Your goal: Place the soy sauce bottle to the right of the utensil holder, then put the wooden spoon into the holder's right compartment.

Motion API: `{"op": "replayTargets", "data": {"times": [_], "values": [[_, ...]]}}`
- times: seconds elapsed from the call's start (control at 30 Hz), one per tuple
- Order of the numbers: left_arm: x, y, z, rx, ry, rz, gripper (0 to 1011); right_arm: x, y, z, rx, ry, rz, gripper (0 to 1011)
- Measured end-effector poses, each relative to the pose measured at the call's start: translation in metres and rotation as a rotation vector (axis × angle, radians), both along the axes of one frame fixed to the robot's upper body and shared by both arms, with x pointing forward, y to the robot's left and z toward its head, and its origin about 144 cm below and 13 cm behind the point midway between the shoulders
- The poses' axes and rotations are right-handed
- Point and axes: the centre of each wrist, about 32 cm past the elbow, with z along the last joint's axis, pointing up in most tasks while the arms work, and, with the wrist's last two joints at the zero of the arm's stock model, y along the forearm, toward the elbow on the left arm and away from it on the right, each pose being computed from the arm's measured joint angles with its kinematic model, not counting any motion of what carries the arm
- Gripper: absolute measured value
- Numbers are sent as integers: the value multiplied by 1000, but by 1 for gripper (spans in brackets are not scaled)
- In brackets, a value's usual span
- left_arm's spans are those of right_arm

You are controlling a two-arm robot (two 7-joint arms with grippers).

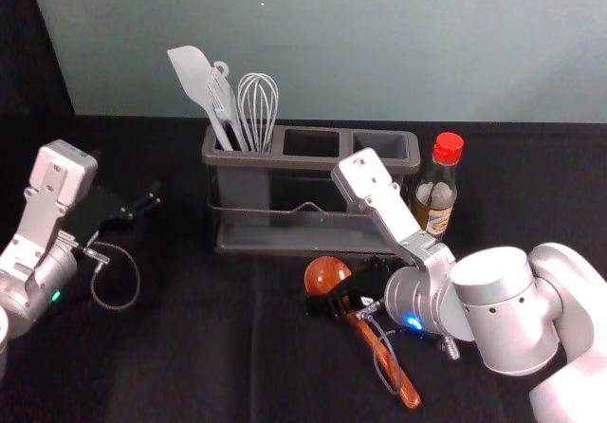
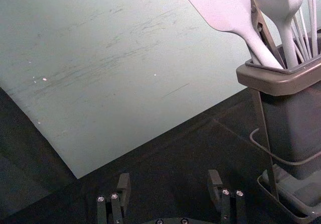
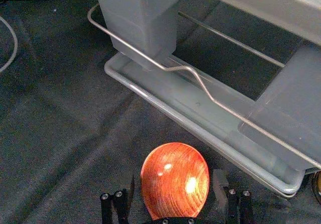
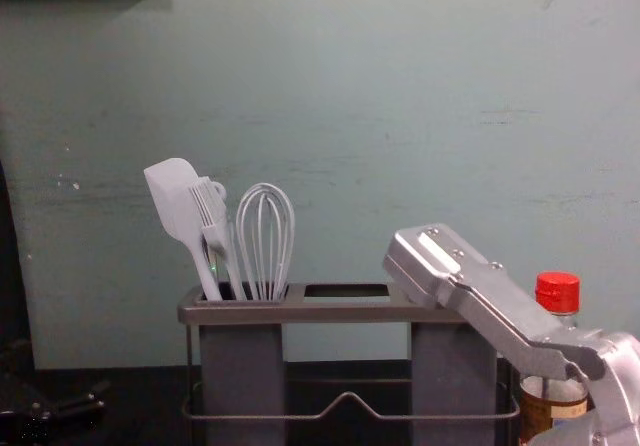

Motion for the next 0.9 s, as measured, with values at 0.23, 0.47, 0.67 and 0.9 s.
{"op": "replayTargets", "data": {"times": [0.23, 0.47, 0.67, 0.9], "values": [[0, 0, 0, 0, 0, 0, 1005, 1, 1, -3, -3, 4, 4, 1003], [0, 0, 0, 0, 0, 0, 1005, 3, 2, -4, -11, -2, 13, 969], [0, 0, 0, 0, 0, 0, 1005, 3, 3, -5, -15, 0, 14, 838], [0, 0, 0, 0, 0, 0, 1005, 1, 1, -2, -11, 0, 19, 837]]}}
